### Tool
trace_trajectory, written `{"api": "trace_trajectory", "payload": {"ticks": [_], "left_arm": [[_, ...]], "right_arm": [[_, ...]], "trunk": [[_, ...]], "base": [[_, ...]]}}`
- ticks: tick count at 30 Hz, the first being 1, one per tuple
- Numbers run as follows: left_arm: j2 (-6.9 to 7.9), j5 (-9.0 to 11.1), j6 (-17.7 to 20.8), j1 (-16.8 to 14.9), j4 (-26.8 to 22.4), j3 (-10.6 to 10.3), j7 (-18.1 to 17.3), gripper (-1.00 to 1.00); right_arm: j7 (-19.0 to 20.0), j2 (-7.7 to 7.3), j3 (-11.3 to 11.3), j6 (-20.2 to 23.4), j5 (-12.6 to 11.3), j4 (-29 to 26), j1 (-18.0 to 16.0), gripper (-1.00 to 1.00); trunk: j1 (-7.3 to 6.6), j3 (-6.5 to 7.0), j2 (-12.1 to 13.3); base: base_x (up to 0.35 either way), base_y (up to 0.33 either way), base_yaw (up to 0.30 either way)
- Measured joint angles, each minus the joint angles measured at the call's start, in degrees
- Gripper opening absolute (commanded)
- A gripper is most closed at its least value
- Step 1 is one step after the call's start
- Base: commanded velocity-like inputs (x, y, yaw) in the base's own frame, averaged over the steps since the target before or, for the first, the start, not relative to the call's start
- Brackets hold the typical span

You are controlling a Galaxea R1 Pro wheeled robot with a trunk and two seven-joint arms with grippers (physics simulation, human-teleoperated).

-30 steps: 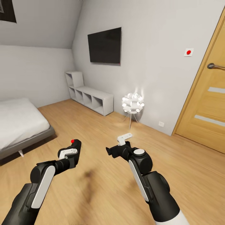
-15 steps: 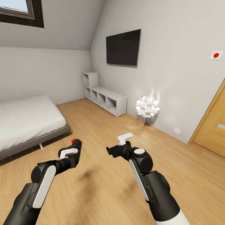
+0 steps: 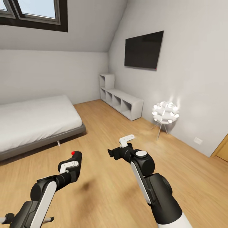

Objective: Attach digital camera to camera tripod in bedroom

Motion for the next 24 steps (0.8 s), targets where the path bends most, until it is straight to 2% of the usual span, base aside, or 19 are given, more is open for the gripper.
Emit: {"api": "trace_trajectory", "payload": {"ticks": [24], "left_arm": [[-0.23,0.0,-0.4,0.7,0.1,-0.6,-0.5,-1.00]], "right_arm": [[0.0,0.00,0.3,0.0,0.0,0.0,0.1,1.00]], "trunk": [[-5.27,4.31,9.6]], "base": [[0.000,0.000,0.296]]}}
